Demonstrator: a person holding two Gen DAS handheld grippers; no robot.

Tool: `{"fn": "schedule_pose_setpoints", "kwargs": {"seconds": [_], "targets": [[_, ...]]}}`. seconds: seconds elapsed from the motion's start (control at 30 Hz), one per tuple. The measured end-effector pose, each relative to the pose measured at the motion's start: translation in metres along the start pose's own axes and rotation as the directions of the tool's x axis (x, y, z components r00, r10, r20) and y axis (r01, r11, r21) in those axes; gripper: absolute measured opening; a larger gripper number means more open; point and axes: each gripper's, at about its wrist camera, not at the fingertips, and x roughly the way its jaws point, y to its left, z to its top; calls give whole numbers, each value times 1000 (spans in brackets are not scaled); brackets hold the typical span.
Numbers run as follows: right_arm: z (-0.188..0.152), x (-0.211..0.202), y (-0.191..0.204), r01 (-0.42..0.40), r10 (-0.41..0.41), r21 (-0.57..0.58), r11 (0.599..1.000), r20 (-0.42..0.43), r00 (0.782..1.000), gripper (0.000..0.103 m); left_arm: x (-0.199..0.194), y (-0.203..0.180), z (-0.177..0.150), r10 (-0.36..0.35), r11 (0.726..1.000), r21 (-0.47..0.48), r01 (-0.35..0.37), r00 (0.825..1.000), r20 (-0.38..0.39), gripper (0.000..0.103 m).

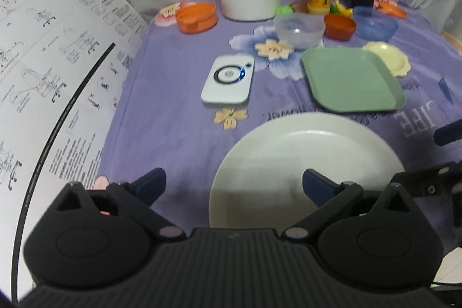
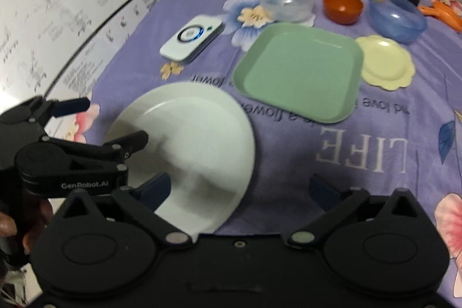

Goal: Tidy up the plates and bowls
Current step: 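Lift the white plate with the right gripper and carry it beside the green plate, then lower the white plate and open the right gripper, then grasp the green square plate edge with the right gripper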

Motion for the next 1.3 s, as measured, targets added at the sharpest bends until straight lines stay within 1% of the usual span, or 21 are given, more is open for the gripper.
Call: {"fn": "schedule_pose_setpoints", "kwargs": {"seconds": [0.07,0.2,0.43,0.57,0.7,0.87,1.0,1.07,1.1,1.13,1.2,1.3], "targets": [[1,-6,-11,1,-1,28,1000,1,1000,103,-2,0,4,-13,1000,-13,13,1000,11,103],[0,-12,-28,21,-23,67,998,34,999,103,-6,-1,12,-38,999,-34,39,999,31,103],[2,-20,-60,36,-46,139,990,73,996,103,-2,-13,35,-66,997,-36,68,996,52,103],[6,-24,-75,56,-74,174,983,98,992,103,6,-26,52,-65,998,-16,66,995,72,103],[13,-30,-95,65,-97,234,970,129,987,103,20,-37,69,-84,996,0,84,994,68,103],[25,-29,-122,64,-120,312,948,164,979,103,44,-49,86,-85,996,12,85,995,44,103],[34,-17,-136,62,-128,371,927,154,980,103,60,-58,94,-95,995,19,94,995,23,103],[37,-9,-141,33,-101,398,917,152,983,94,67,-61,97,-101,995,20,101,995,16,103],[37,-5,-141,25,-93,406,913,149,985,88,70,-63,98,-106,994,18,105,994,12,103],[38,-2,-142,19,-86,414,910,146,986,84,74,-64,99,-110,994,16,110,994,6,102],[40,6,-144,12,-78,423,906,139,987,82,79,-66,101,-118,993,12,118,993,0,99],[45,14,-142,-4,-61,424,906,142,988,72,87,-69,104,-134,991,12,134,991,-14,94]]}}
